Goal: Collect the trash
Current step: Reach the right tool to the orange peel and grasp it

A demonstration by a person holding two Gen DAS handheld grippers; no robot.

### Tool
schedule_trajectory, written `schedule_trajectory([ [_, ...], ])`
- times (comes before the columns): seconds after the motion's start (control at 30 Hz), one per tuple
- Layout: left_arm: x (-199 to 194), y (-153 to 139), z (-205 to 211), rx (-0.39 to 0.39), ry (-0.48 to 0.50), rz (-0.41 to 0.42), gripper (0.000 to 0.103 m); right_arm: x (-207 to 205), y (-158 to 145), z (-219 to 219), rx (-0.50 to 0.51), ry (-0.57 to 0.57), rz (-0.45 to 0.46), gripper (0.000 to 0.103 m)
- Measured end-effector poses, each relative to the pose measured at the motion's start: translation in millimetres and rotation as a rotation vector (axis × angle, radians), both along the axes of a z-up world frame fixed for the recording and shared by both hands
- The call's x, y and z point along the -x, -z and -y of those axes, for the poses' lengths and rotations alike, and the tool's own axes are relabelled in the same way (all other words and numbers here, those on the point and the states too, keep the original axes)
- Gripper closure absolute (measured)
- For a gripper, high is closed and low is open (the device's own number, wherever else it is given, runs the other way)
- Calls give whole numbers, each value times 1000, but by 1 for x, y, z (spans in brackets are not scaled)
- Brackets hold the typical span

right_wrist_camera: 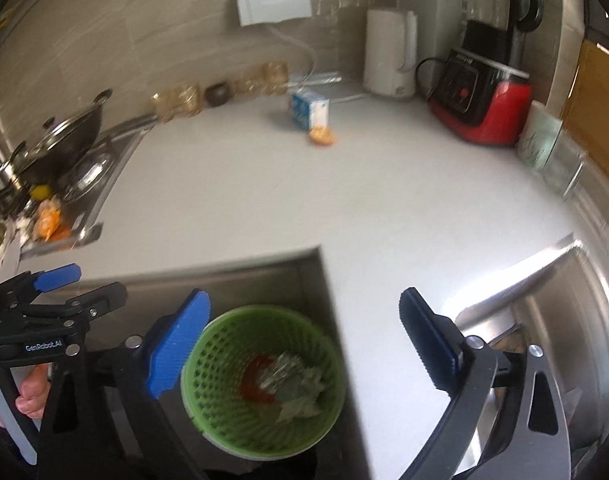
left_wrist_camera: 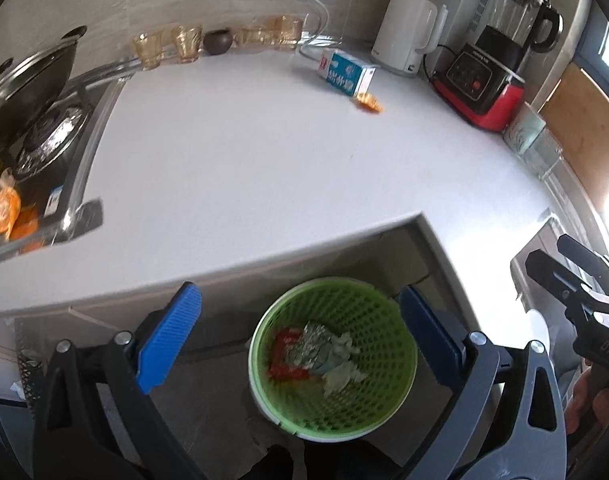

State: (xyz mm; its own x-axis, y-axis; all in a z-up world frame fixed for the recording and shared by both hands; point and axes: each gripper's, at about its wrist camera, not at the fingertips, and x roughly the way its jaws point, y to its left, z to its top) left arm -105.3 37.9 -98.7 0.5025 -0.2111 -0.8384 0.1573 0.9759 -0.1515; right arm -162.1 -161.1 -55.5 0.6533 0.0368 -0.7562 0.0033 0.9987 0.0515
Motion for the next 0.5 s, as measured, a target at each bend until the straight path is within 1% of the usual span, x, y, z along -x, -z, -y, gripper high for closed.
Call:
schedule_trajectory([
  [0.07,-11,-2,9,1,2,2,8,-14,-2,11,-4,3,5,4],
  [0.13,-28,-4,19,6,1,4,8,-30,-1,21,-9,-3,2,4],
  [0.3,-73,-5,40,26,-18,-10,8,-82,10,45,-25,-48,-21,4],
  [0.43,-112,-9,54,8,-50,-2,8,-138,29,56,-43,-130,-40,4],
  [0.5,-133,-12,58,0,-84,3,8,-164,37,57,-48,-169,-45,4],
])
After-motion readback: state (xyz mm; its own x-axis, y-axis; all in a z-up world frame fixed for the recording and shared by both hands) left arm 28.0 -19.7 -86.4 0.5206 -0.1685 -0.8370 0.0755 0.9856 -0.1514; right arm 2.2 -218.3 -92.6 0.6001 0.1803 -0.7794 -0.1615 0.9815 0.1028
